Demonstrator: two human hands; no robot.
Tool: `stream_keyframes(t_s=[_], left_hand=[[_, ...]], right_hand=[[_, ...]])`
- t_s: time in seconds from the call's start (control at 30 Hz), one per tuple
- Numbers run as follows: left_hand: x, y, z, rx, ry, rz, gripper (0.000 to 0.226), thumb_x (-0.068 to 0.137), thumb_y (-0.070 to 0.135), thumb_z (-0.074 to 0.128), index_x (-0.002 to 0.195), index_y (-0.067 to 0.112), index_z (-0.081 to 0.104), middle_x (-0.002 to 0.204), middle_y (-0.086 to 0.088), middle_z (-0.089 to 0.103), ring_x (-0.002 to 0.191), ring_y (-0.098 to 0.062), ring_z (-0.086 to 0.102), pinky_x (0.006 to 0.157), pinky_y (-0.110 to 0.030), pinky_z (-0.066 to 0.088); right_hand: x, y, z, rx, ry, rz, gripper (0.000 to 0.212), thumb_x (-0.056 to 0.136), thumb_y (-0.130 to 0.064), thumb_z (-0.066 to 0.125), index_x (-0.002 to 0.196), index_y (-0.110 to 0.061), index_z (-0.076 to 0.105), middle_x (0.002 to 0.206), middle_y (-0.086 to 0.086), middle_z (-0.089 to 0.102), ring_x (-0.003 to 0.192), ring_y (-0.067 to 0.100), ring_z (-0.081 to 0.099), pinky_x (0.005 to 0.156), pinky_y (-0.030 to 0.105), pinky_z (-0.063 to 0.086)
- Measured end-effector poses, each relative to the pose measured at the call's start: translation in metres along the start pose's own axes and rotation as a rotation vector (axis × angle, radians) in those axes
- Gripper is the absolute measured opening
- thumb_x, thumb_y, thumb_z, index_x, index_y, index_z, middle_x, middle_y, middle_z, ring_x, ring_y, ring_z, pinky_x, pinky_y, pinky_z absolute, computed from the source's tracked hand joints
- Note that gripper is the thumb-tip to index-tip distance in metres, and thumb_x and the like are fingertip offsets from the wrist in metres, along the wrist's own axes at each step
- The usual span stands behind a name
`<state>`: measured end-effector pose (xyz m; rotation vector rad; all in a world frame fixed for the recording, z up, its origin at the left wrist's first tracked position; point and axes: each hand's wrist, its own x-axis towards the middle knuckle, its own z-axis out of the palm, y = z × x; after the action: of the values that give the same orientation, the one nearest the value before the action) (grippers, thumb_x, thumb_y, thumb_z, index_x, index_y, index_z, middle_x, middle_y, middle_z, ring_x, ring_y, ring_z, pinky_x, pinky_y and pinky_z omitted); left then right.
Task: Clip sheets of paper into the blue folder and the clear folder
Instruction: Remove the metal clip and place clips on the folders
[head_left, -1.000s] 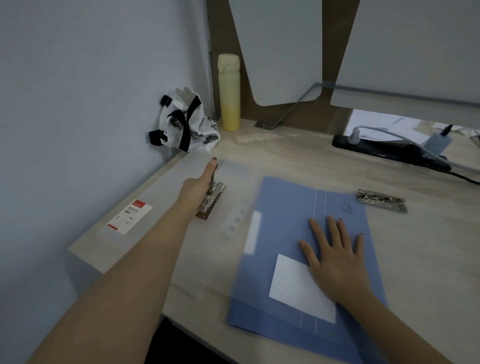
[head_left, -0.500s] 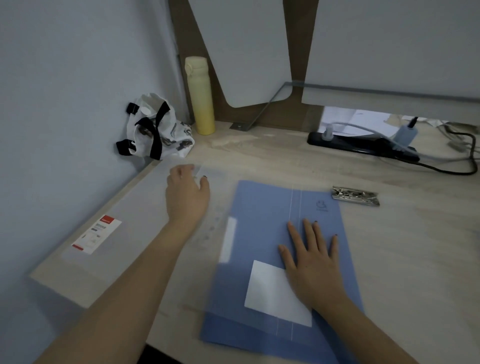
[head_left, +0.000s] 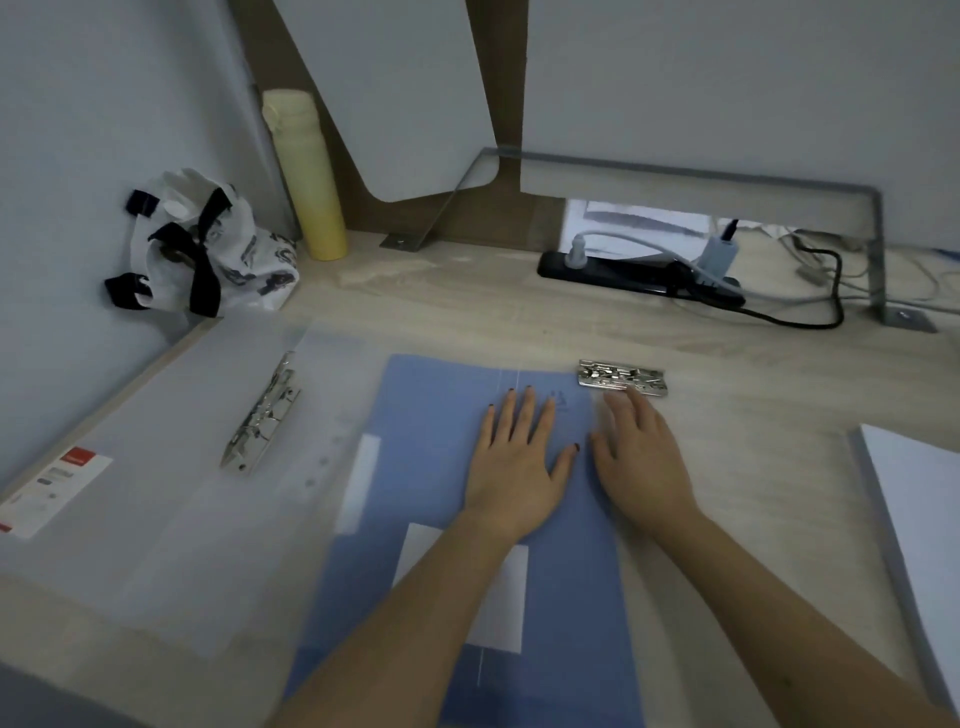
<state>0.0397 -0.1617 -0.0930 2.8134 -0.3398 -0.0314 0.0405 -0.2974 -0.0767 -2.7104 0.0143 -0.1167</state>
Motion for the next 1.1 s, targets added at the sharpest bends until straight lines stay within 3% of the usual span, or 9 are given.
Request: stream_keyframes(t_s=[0.17, 0.27, 0.4, 0.5, 0.6, 0.67, 0.77, 0.93, 1.1], left_hand=[[0.0, -0.003, 0.004, -0.026, 0.047, 0.013, 0.09, 0.068, 0.061, -0.016, 0.149, 0.025, -0.003, 0.159, 0.001, -0.011, 0.143, -0.012, -0.021, 0.112, -0.029, -0.021], [0.001, -0.004, 0.004, -0.024, 0.047, 0.01, 0.084, 0.073, 0.061, -0.011, 0.149, 0.025, -0.001, 0.159, 0.001, -0.008, 0.136, -0.009, -0.024, 0.111, -0.031, -0.022], [0.001, -0.005, 0.009, 0.085, 0.135, 0.001, 0.074, 0.09, 0.056, -0.002, 0.145, 0.019, 0.032, 0.154, -0.006, 0.029, 0.143, -0.021, 0.018, 0.112, -0.048, 0.003], [0.0, -0.005, 0.01, 0.041, 0.14, 0.027, 0.077, 0.089, 0.058, -0.003, 0.146, 0.019, 0.028, 0.155, -0.006, 0.025, 0.144, -0.023, 0.016, 0.112, -0.049, 0.0], [-0.001, -0.004, 0.008, 0.005, 0.136, 0.028, 0.082, 0.081, 0.061, -0.009, 0.149, 0.022, 0.015, 0.159, -0.002, 0.007, 0.146, -0.018, -0.002, 0.113, -0.041, -0.014], [-0.002, -0.003, 0.007, -0.009, 0.159, 0.027, 0.086, 0.079, 0.063, -0.013, 0.149, 0.021, 0.016, 0.159, -0.002, 0.009, 0.147, -0.019, 0.0, 0.113, -0.041, -0.014], [0.0, -0.003, 0.007, -0.018, 0.108, 0.001, 0.086, 0.074, 0.061, -0.012, 0.149, 0.024, 0.006, 0.16, 0.003, -0.003, 0.147, -0.015, -0.01, 0.113, -0.03, -0.018], [0.0, -0.005, 0.005, -0.005, 0.07, 0.0, 0.083, 0.074, 0.062, -0.011, 0.149, 0.027, -0.002, 0.159, 0.006, -0.01, 0.146, -0.012, -0.017, 0.115, -0.029, -0.018], [0.0, -0.004, 0.005, 0.005, 0.04, 0.003, 0.084, 0.076, 0.066, -0.009, 0.149, 0.026, -0.002, 0.159, 0.006, -0.011, 0.142, -0.007, -0.02, 0.113, -0.028, -0.018]], right_hand=[[0.04, 0.004, 0.005, -0.049, -0.021, -0.081, 0.053, 0.098, -0.028, 0.033, 0.147, -0.011, 0.022, 0.157, 0.012, 0.014, 0.145, 0.027, 0.01, 0.118, 0.036, 0.007], [0.055, 0.004, 0.01, -0.074, -0.023, -0.105, 0.05, 0.099, -0.028, 0.031, 0.146, -0.013, 0.023, 0.155, 0.012, 0.022, 0.145, 0.028, 0.011, 0.119, 0.038, 0.007], [0.058, 0.009, 0.018, -0.067, 0.065, -0.147, 0.045, 0.099, -0.026, 0.029, 0.14, -0.012, 0.039, 0.147, 0.013, 0.037, 0.143, 0.032, 0.019, 0.118, 0.042, 0.013], [0.057, 0.012, 0.021, -0.022, 0.081, -0.155, 0.052, 0.093, -0.03, 0.023, 0.135, -0.012, 0.046, 0.146, 0.013, 0.04, 0.143, 0.032, 0.02, 0.118, 0.042, 0.014], [0.058, 0.012, 0.02, 0.048, 0.133, -0.162, 0.046, 0.093, -0.027, 0.029, 0.132, -0.011, 0.049, 0.14, 0.012, 0.047, 0.139, 0.032, 0.028, 0.116, 0.041, 0.021], [0.058, 0.01, 0.017, 0.155, 0.194, -0.151, 0.038, 0.094, -0.02, 0.039, 0.131, -0.013, 0.047, 0.132, 0.009, 0.051, 0.13, 0.029, 0.038, 0.108, 0.037, 0.03], [0.062, 0.01, 0.006, 0.386, 0.253, -0.074, 0.029, 0.092, -0.021, 0.047, 0.121, -0.018, 0.05, 0.118, 0.003, 0.056, 0.11, 0.02, 0.049, 0.087, 0.027, 0.036], [0.078, 0.026, -0.016, 0.595, 0.388, 0.176, 0.013, 0.092, -0.018, 0.047, 0.101, -0.012, 0.054, 0.094, 0.006, 0.066, 0.089, 0.025, 0.061, 0.075, 0.029, 0.041], [0.072, 0.062, -0.028, 0.389, 0.372, 0.312, 0.027, 0.089, -0.016, 0.051, 0.114, -0.009, 0.056, 0.115, 0.017, 0.058, 0.103, 0.032, 0.056, 0.084, 0.034, 0.041]])
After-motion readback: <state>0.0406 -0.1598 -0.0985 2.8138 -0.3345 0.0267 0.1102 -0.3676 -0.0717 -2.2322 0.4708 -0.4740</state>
